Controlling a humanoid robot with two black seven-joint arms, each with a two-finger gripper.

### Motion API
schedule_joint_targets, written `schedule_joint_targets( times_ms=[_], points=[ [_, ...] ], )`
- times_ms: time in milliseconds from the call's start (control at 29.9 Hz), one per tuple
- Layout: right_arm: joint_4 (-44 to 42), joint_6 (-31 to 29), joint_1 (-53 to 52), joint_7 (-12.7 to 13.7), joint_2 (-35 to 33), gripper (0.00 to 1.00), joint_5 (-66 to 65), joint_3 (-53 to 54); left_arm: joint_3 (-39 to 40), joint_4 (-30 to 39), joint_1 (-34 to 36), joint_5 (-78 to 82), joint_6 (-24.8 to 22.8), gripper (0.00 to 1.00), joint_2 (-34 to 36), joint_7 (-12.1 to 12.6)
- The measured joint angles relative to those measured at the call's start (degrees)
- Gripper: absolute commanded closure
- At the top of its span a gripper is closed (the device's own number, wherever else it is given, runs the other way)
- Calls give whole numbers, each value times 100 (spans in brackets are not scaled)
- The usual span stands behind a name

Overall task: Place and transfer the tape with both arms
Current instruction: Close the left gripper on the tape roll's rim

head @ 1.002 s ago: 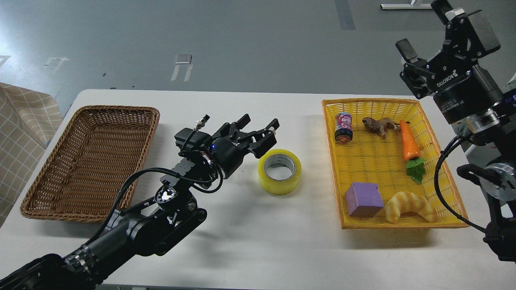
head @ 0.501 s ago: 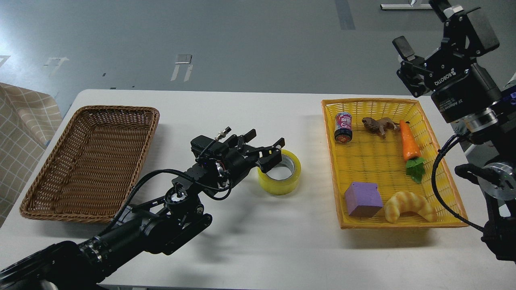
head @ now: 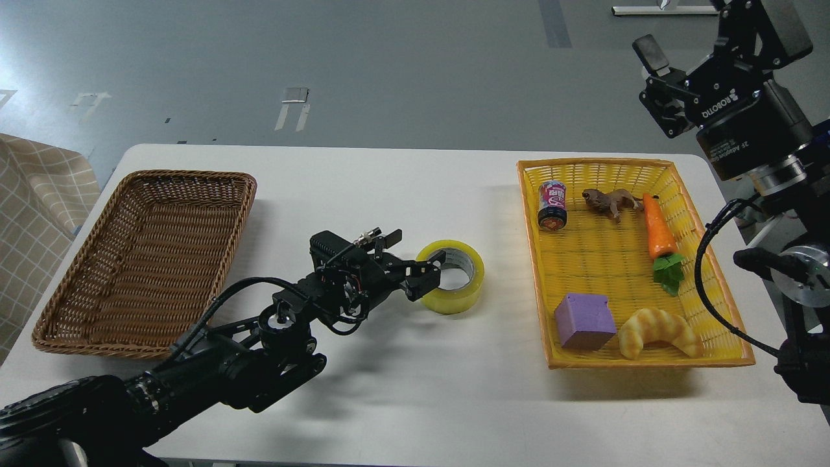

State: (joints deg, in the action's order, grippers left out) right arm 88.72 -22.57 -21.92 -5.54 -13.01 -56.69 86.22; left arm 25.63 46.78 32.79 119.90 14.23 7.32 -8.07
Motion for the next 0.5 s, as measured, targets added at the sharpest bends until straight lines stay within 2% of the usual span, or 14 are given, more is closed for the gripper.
schedule_joint_targets(
  times_ms=[501],
  points=[
    [-31,-19,142,-18,-4,0,-11,-70,-41,82,61,-134,-17,2,-18,-68]
  ],
)
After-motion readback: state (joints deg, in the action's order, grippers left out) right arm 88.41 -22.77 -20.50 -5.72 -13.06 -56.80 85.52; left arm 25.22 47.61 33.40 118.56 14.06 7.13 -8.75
